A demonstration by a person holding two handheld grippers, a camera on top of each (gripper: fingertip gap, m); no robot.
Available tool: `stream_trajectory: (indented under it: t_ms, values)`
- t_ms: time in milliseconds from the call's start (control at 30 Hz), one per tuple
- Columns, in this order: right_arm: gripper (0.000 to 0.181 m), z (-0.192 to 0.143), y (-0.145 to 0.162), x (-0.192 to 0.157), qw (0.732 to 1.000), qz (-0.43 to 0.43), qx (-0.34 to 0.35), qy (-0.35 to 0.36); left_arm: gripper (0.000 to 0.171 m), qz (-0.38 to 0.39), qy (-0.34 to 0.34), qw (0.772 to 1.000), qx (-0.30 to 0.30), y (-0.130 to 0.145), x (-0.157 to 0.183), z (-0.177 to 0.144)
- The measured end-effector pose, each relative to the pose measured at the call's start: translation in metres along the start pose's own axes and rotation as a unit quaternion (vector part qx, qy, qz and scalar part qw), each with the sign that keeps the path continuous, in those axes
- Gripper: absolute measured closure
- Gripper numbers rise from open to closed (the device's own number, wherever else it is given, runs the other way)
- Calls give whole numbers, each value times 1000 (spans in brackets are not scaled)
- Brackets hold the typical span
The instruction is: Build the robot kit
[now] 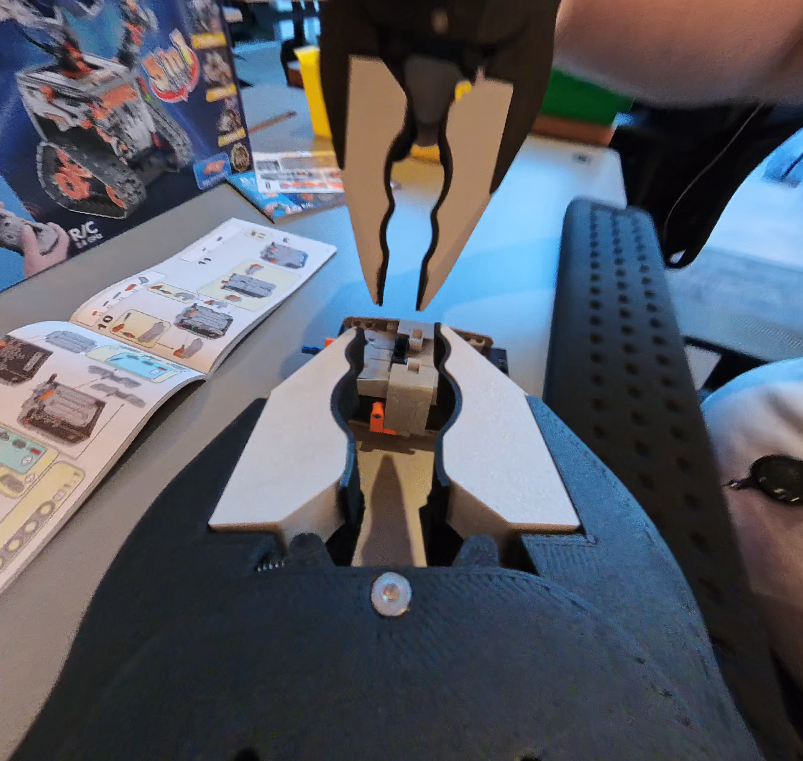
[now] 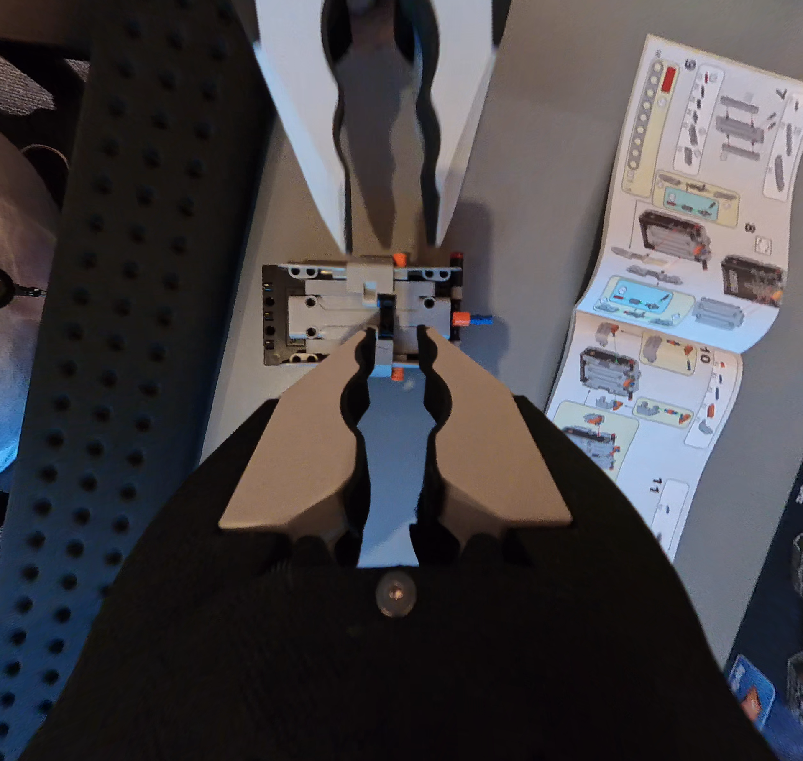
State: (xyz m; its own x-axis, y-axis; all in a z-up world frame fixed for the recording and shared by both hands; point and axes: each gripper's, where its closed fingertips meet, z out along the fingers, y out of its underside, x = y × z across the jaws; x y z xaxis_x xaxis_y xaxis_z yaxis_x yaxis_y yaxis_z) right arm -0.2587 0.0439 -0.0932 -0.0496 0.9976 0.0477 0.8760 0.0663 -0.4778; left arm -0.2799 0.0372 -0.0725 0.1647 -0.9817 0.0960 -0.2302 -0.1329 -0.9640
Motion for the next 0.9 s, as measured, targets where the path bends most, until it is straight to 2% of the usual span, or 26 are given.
stream_trajectory:
  t_ms: [133, 233, 300, 400, 667, 733, 800, 867, 900]
  values:
    - [159, 14, 6, -6, 999, 5, -34, -7, 145, -33, -10, 998, 43, -10, -8, -14]
    - [158, 27, 13, -7, 997, 0, -74, -6, 145, -35, -16, 999, 37, -5, -10, -14]
    - [166, 29, 11, -9, 997, 8, -78, -14, 146, -37, -15, 999, 26, 0, -10, -11]
    - [166, 29, 11, -8, 996, -2, -89, -6, 147, -33, -15, 999, 12, 5, -9, -7]
    - [166, 30, 9, -8, 996, 29, -83, -17, 149, -36, -16, 999, 15, 4, -10, -7]
    - [153, 32, 2, -7, 997, 25, -69, -9, 148, -39, -18, 999, 19, 4, -11, -9]
    - [154, 36, 1, -10, 997, 21, -73, -13, 148, -42, -19, 999, 22, 3, -12, -10]
    - [165, 37, -2, -9, 997, 18, -69, -8, 148, -44, -19, 999, 21, 4, -13, -11]
    - [165, 37, -2, -8, 997, 18, -70, -7, 148, -45, -19, 999, 19, 5, -13, -10]
